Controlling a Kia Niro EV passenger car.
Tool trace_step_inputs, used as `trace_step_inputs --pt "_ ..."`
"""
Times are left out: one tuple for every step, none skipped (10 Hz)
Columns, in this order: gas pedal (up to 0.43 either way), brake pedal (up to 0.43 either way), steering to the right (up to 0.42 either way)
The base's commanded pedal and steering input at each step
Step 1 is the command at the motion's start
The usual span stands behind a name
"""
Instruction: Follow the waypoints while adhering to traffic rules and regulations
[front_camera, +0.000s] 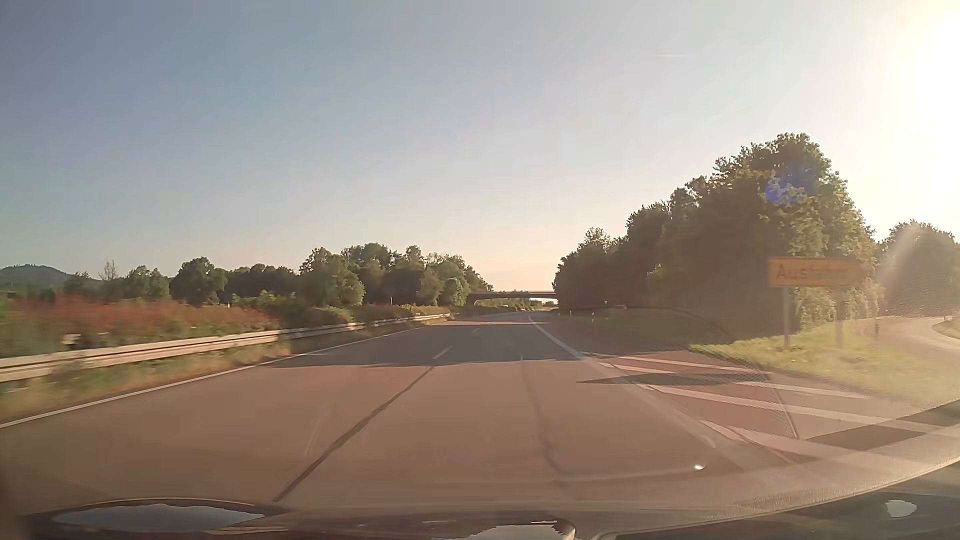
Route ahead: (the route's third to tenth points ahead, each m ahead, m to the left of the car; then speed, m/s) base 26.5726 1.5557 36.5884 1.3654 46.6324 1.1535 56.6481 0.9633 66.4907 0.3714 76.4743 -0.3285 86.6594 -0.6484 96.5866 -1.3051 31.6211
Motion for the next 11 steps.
trace_step_inputs --pt "0.248 0.000 0.003" --pt "0.248 0.000 0.003" --pt "0.248 0.000 0.003" --pt "0.248 0.000 0.003" --pt "0.248 0.000 0.003" --pt "0.248 0.000 0.003" --pt "0.248 0.000 0.004" --pt "0.248 0.000 0.004" --pt "0.248 0.000 0.004" --pt "0.248 0.000 0.004" --pt "0.248 0.000 0.004"
